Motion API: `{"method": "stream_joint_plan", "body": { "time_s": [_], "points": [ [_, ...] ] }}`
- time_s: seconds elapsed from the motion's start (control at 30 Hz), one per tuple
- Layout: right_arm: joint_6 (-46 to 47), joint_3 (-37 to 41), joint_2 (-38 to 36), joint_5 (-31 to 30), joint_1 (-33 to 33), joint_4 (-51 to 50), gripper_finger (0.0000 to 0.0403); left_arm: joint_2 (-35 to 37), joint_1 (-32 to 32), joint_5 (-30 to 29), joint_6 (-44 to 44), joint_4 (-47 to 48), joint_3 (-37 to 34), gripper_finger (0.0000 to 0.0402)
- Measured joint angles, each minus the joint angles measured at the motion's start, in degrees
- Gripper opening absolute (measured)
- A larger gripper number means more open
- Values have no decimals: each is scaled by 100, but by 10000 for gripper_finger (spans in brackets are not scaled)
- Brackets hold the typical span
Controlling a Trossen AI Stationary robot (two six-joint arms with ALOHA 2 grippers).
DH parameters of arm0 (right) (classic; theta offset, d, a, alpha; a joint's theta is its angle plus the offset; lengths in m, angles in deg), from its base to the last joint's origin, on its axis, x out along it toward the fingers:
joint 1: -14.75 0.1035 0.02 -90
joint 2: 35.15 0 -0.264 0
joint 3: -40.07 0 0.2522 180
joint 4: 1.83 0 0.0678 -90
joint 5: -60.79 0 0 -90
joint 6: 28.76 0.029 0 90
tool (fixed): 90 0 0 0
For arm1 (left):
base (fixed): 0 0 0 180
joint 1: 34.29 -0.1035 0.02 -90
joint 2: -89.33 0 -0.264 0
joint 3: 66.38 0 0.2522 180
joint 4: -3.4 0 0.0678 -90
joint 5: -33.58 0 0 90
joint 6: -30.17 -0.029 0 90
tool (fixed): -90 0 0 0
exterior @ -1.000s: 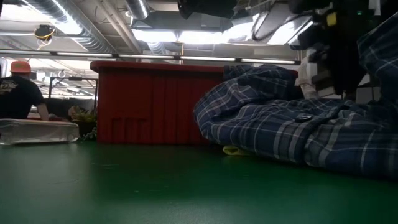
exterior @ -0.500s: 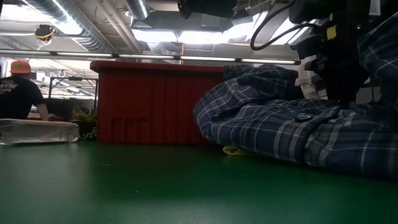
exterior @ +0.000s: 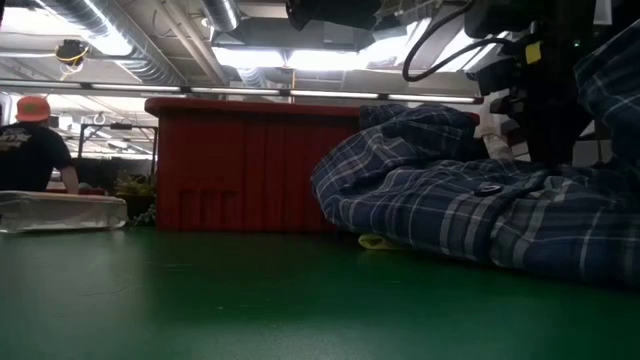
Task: Fold Laundry from Bin
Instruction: Fold the blue shirt
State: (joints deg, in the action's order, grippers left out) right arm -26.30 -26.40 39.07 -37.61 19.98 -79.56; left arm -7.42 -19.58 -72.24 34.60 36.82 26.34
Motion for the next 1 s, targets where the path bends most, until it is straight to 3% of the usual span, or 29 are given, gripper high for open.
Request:
{"method": "stream_joint_plan", "body": {
  "time_s": [0.17,0.37,0.6,0.77,1.0],
  "points": [
    [-149,0,0,50,0,30,6,0,1,0,0,0,0,128],
    [-149,-52,0,614,-2,439,15,0,0,0,-2,0,0,128],
    [-438,-787,1,955,0,559,8,0,1,0,-2,0,0,128],
    [-754,-1201,2,966,0,1305,3,0,0,-1,-1,0,0,128],
    [-1030,-1266,0,1513,2,2349,2,-2,-1,0,-2,0,0,128]
  ]
}}
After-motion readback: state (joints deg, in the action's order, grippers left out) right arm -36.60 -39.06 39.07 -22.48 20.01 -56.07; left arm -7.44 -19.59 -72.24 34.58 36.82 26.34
